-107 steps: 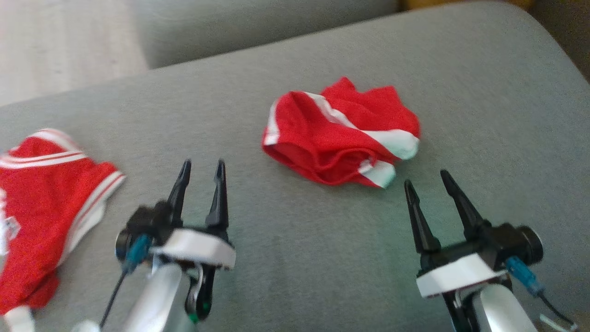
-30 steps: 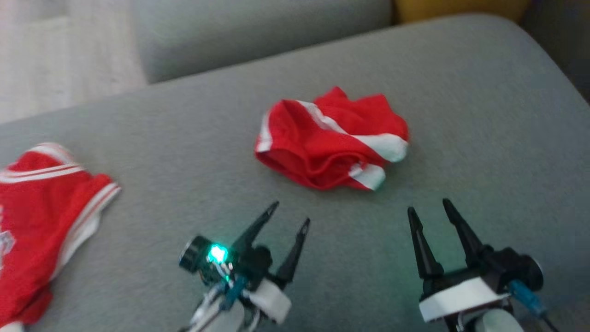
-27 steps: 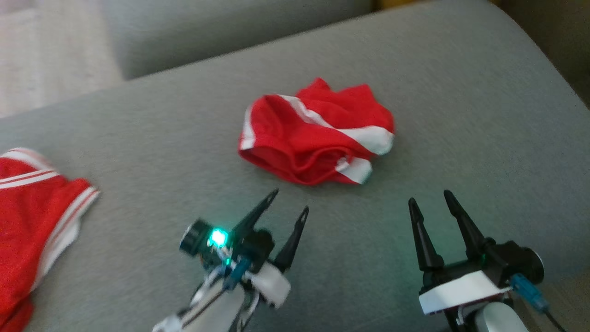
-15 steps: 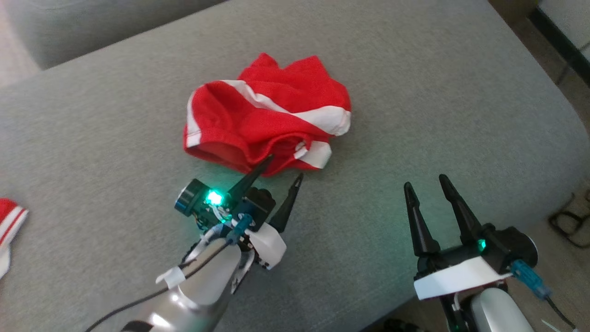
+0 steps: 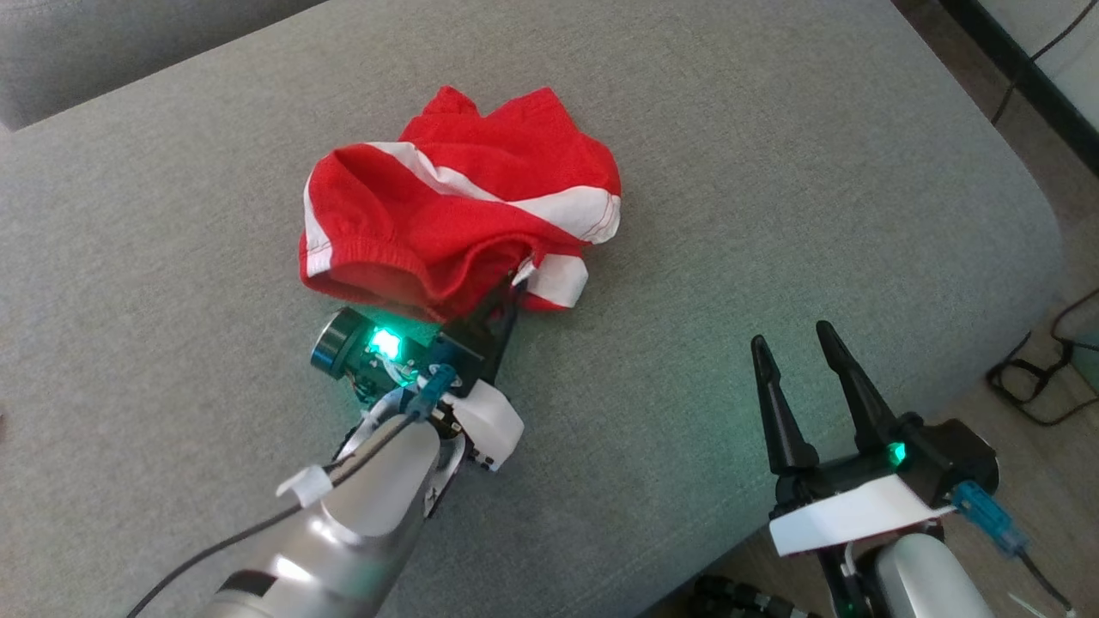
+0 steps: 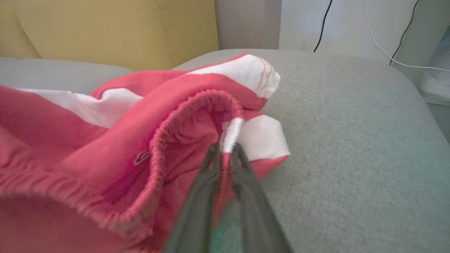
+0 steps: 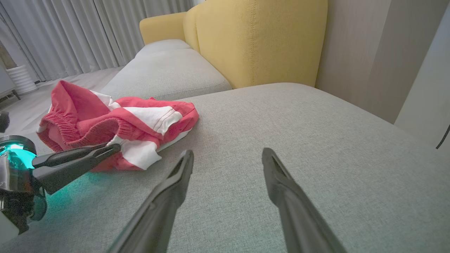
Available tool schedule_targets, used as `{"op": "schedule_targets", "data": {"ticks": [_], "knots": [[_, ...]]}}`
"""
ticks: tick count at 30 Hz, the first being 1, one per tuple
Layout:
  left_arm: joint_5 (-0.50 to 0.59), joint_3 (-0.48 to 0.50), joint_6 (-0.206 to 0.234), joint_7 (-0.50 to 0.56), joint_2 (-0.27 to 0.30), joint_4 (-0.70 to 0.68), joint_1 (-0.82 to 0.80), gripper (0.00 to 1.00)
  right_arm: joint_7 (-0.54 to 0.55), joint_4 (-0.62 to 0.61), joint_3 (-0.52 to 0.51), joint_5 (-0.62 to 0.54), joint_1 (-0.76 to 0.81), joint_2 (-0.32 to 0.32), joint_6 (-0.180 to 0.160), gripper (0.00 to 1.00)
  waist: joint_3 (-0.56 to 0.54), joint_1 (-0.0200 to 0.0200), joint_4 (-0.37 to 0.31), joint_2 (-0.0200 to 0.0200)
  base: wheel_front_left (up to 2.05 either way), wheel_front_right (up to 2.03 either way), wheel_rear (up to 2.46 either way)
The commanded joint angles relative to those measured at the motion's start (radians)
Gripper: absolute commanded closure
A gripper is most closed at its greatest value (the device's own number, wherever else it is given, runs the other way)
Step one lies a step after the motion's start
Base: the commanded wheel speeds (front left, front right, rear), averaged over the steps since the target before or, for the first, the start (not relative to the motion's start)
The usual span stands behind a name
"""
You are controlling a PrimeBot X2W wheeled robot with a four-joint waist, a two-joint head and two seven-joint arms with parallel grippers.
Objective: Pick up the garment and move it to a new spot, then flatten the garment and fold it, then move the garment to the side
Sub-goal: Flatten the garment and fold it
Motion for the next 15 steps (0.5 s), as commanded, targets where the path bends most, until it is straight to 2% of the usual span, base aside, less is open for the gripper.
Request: {"op": "schedule_targets", "data": {"ticks": [1, 4, 9, 15], "knots": [[-0.023, 0.019, -0.015, -0.005, 0.002, -0.029, -0.039, 1.0, -0.004, -0.032, 0.02, 0.009, -0.025, -0.005, 0.008, 0.0, 0.001, -0.0001, 0.002, 0.0, 0.0, 0.0, 0.0], [-0.052, 0.025, -0.047, -0.005, 0.002, -0.084, -0.034, 1.0, -0.004, -0.029, 0.016, 0.01, -0.024, -0.005, 0.008, 0.0, -0.003, -0.0001, 0.01, 0.0, 0.0, 0.0, 0.0], [-0.183, 0.061, -0.111, -0.005, 0.002, -0.254, -0.041, 1.0, -0.004, -0.014, 0.018, 0.006, -0.018, -0.005, 0.008, 0.0, -0.05, -0.0001, 0.042, 0.0, 0.0, 0.0, 0.0], [-0.321, 0.063, -0.148, -0.005, 0.002, -0.388, -0.171, 1.0, -0.004, 0.0, 0.016, -0.021, -0.002, -0.005, 0.008, 0.0, -0.143, -0.0001, 0.1, 0.0, 0.0, 0.0, 0.0]]}}
